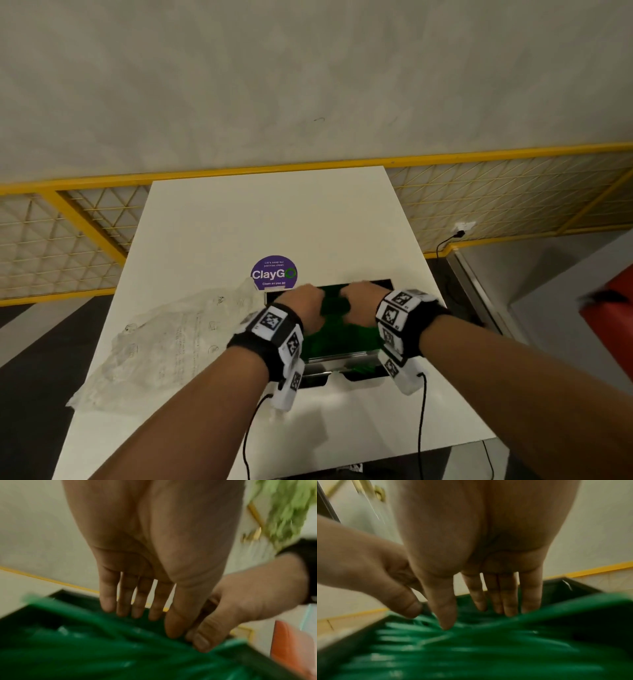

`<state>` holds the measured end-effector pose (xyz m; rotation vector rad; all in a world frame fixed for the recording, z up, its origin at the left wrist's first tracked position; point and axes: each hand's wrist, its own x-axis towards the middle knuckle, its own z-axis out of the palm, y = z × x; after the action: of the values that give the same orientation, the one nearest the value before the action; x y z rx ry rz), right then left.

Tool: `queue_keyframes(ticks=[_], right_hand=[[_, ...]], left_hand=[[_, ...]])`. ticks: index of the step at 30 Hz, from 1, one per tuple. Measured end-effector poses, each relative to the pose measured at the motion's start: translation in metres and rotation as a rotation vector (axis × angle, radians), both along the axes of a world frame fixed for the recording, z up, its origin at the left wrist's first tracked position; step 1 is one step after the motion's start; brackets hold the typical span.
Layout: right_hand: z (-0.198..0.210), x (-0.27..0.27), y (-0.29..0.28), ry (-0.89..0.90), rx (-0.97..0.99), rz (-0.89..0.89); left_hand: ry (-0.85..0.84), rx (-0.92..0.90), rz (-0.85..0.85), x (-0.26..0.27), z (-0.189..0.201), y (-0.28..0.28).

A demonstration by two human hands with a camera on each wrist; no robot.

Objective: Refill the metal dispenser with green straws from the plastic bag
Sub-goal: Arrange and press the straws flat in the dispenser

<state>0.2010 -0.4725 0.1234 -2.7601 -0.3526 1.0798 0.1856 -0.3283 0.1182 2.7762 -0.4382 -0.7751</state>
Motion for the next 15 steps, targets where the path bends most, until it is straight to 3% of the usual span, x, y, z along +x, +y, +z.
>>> queue_keyframes(ticks=[5,11,15], right_hand=[[-0.028,0.005,-0.005,0.115,-0.042,-0.021],[-0.037,0.009,-0.003,0.175,-0.152,-0.02],[-0.035,0.01,-0.006,0.207,-0.198,-0.007]], left_hand=[[0.173,0.189,-0.062,-0.001,-0.038,0.004],[0.07,0.401,-0.064,0.0,-0.052,0.0],[0.034,0.418,-0.081,0.002,-0.052,0.003]])
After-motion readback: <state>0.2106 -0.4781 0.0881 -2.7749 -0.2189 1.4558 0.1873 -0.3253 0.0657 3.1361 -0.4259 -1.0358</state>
